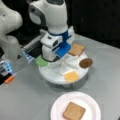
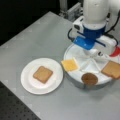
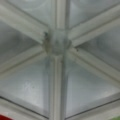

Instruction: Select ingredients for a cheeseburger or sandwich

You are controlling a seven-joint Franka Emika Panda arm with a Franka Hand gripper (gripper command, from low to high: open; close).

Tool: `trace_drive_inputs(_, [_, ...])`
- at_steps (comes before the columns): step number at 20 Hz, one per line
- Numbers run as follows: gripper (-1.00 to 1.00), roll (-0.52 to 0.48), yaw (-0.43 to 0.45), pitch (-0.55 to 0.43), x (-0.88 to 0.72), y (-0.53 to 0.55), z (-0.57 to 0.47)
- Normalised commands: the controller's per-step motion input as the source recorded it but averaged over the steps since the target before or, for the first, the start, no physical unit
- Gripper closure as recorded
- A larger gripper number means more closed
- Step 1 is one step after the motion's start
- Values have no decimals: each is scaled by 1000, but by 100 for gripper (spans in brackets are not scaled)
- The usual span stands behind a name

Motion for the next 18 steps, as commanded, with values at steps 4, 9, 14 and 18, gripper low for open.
trace_drive_inputs(4, [-100, 65, -65, -39, 138, 13, -74])
trace_drive_inputs(9, [-100, 38, -37, -40, 122, 40, -117])
trace_drive_inputs(14, [-100, 26, -31, -35, 71, 74, -68])
trace_drive_inputs(18, [-100, 17, -23, -32, 38, 91, -17])
